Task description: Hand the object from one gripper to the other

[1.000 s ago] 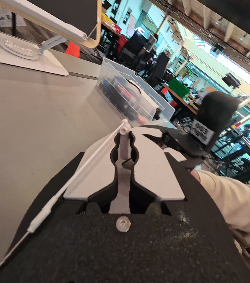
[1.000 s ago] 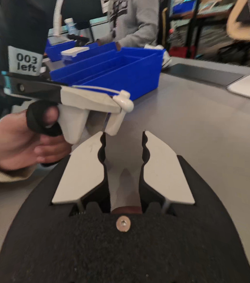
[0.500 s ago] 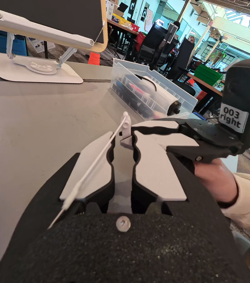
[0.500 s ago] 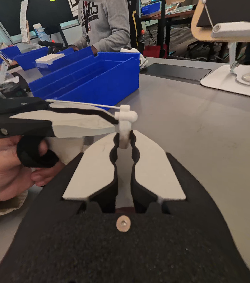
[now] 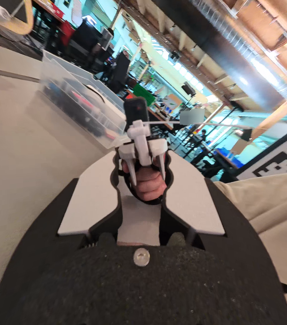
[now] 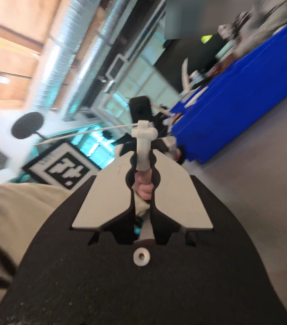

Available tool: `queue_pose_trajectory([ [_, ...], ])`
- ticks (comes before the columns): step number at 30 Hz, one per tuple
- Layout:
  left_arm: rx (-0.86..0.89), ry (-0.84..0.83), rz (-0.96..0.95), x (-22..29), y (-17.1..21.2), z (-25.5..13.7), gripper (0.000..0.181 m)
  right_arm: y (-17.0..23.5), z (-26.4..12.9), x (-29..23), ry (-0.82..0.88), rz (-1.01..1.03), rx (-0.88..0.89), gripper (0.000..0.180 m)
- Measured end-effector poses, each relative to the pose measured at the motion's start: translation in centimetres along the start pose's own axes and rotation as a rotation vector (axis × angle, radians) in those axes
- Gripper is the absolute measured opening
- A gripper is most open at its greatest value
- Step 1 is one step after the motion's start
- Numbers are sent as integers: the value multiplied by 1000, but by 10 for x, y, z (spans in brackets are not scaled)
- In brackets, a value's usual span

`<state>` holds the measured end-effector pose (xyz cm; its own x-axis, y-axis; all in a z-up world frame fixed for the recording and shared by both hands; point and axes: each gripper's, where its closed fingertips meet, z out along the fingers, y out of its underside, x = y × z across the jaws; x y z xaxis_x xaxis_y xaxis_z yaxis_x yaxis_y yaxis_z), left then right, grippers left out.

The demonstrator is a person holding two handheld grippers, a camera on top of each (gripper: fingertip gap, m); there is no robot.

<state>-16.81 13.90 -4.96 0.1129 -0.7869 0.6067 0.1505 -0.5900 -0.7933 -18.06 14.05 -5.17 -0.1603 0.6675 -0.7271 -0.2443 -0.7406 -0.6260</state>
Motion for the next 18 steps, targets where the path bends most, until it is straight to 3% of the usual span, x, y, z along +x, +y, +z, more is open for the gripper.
queue_pose_trajectory([
  [6, 10, 180, -72, 22, -4, -3, 50, 27, 21, -22, -161, 75, -104, 14],
  [8, -3, 204, -93, 24, -2, -3, 48, 30, 23, -17, -134, 79, -111, 14],
  [11, -32, 181, -76, 19, 2, -3, 26, 33, 24, -16, -114, 55, -127, 14],
  [18, -70, 129, -66, 11, 6, -2, 26, 34, 26, -8, -25, -32, -138, 14],
])
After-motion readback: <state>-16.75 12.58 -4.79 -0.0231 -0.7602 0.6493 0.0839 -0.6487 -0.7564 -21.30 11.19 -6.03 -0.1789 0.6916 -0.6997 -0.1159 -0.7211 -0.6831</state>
